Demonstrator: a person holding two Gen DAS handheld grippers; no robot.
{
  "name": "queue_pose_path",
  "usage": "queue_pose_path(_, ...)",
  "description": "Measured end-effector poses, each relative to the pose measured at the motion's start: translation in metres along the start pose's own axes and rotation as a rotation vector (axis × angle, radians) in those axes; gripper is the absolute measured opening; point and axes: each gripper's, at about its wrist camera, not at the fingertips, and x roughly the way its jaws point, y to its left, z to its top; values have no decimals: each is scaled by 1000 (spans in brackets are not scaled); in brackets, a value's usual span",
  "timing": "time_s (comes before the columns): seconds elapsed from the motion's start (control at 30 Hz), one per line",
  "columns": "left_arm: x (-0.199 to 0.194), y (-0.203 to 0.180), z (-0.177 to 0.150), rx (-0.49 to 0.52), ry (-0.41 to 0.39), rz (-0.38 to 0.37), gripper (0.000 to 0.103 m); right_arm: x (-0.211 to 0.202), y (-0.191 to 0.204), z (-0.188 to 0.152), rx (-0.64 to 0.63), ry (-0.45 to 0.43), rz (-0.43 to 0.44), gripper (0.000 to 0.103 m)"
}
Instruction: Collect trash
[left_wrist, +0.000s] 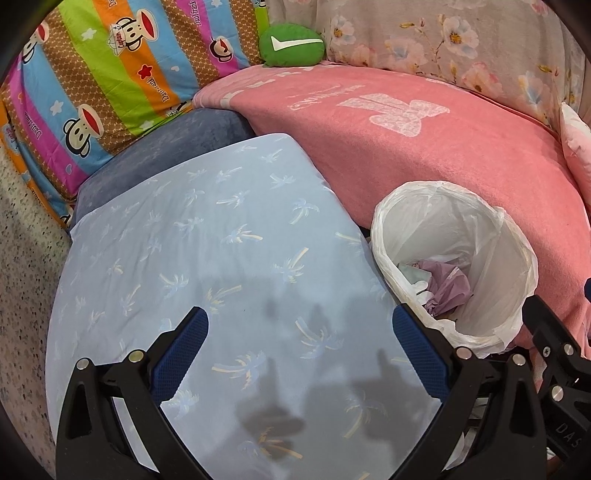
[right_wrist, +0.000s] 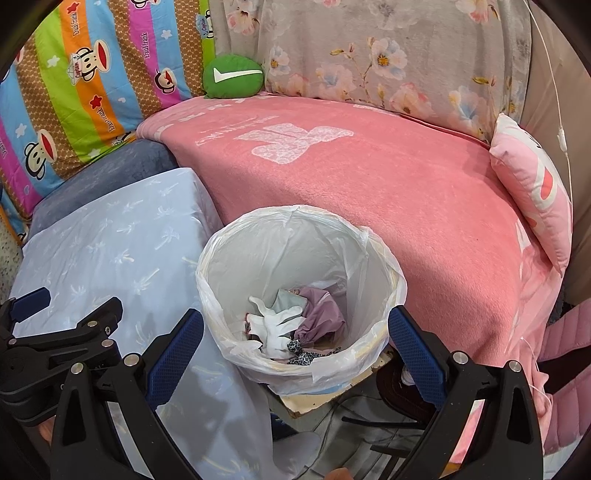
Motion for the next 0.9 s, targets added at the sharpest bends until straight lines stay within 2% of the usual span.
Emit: queue_pose_path(0.9, 0, -3, -3, 0, 7, -4, 96, -1, -1, -1, 4, 0, -3, 97)
